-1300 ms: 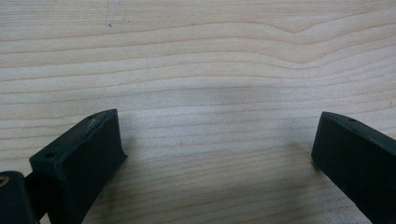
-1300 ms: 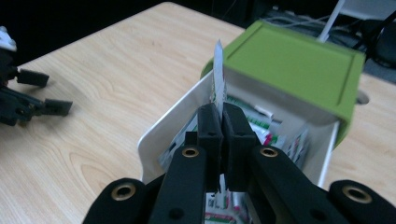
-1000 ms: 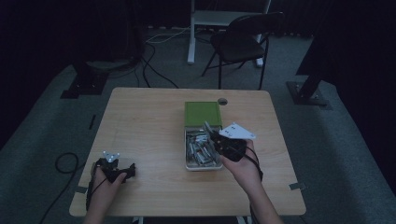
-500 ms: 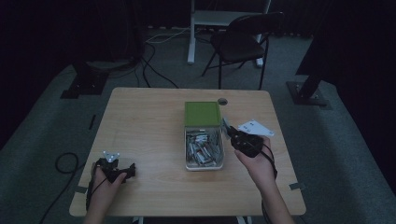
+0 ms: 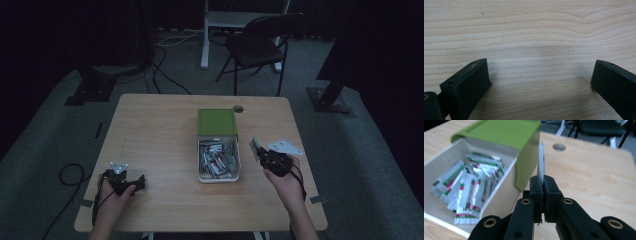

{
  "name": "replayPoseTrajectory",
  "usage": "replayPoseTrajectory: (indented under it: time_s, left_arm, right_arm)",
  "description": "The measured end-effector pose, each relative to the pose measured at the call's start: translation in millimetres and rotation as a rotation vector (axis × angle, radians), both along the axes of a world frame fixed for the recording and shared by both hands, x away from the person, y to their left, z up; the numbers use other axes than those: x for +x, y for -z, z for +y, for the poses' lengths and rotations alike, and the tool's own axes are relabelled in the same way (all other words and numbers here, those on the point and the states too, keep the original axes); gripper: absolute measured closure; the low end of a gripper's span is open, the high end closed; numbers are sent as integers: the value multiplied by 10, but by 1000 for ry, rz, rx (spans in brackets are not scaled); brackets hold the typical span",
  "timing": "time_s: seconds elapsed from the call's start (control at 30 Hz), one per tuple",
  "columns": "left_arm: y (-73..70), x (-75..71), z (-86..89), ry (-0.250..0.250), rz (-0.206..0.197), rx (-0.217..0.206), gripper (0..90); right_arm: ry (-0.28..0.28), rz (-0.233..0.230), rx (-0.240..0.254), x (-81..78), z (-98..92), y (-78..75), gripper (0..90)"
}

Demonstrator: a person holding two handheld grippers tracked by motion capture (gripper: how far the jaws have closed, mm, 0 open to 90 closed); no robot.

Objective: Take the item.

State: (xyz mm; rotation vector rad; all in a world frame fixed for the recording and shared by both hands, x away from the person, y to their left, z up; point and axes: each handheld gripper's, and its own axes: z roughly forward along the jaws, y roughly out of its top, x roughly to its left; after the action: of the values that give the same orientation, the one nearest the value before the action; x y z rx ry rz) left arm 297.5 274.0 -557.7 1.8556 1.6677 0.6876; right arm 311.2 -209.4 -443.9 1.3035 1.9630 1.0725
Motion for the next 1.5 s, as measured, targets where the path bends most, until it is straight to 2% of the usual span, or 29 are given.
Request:
replayPoseTrajectory:
  time_s: [0.23,0.47,0.53,0.7,0.77,0.83,0.87,1.03,1.17,1.5]
  left_arm:
    - [0,0,0,0,0,0,25]
    - [0,0,0,0,0,0,25]
    - [0,0,0,0,0,0,25]
    - [0,0,0,0,0,0,25]
    - [0,0,0,0,0,0,25]
    - [0,0,0,0,0,0,25]
    - [0,0,0,0,0,0,25]
    - [0,0,0,0,0,0,25]
    - [0,0,0,0,0,0,25]
    - [0,-3,-3,-4,0,0,26]
  right_arm:
    - [34,57,-4,50,-80,303,872]
    - [66,110,10,130,-153,484,872]
    - [74,127,36,146,-179,514,872]
    - [94,142,31,166,-220,566,872]
    - [100,151,49,178,-261,592,871]
    - [107,148,34,184,-278,601,871]
    - [109,154,46,187,-290,608,871]
    - [137,156,31,206,-360,652,871]
    - [171,164,16,216,-484,701,869]
    - [231,212,16,197,-705,849,865]
